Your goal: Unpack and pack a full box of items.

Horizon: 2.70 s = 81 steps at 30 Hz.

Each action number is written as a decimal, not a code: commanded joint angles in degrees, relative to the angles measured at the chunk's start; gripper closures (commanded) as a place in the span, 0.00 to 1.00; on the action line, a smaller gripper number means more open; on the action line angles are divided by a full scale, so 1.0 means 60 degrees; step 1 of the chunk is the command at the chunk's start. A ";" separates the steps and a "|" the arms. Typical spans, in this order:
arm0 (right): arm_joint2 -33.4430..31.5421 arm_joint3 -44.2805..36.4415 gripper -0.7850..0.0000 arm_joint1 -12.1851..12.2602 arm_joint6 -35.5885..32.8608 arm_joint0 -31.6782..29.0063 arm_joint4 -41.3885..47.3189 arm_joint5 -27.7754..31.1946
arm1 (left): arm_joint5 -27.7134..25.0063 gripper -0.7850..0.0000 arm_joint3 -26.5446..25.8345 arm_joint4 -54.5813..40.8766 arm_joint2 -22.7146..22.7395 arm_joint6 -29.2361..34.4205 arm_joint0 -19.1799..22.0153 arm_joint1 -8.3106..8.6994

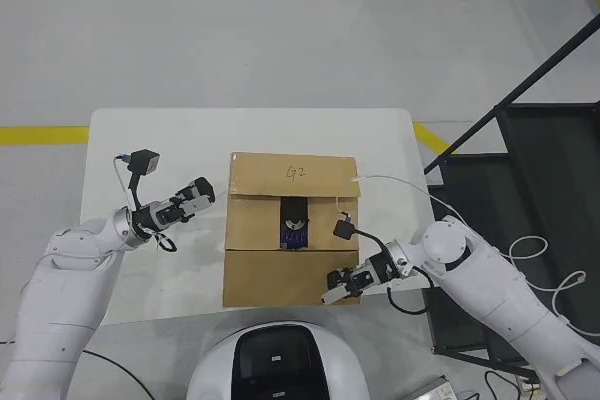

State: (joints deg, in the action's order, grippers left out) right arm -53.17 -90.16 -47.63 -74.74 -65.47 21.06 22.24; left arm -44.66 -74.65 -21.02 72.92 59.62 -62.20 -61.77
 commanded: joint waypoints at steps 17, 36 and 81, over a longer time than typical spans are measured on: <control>0.0534 0.0421 0.00 -0.0245 0.1705 0.0028 -0.1609 -0.0943 | 0.0000 0.00 0.0000 -0.0003 -0.0001 0.0000 0.0000 0.0000; -0.0951 0.0086 0.00 0.0104 -0.0800 -0.0535 0.1869 0.0419 | 0.0000 0.00 0.0000 -0.0003 -0.0001 0.0000 0.0000 0.0000; -0.3063 0.1037 0.00 -0.0366 -0.1638 -0.0992 0.5218 -0.0416 | 0.2726 0.00 0.1018 -0.0917 -0.2096 -0.1909 0.2355 -0.0824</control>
State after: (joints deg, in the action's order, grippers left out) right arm -71.52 -84.04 -49.71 -84.52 -71.51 52.47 19.78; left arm -28.82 -69.32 -25.90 60.69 48.62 -49.33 -66.43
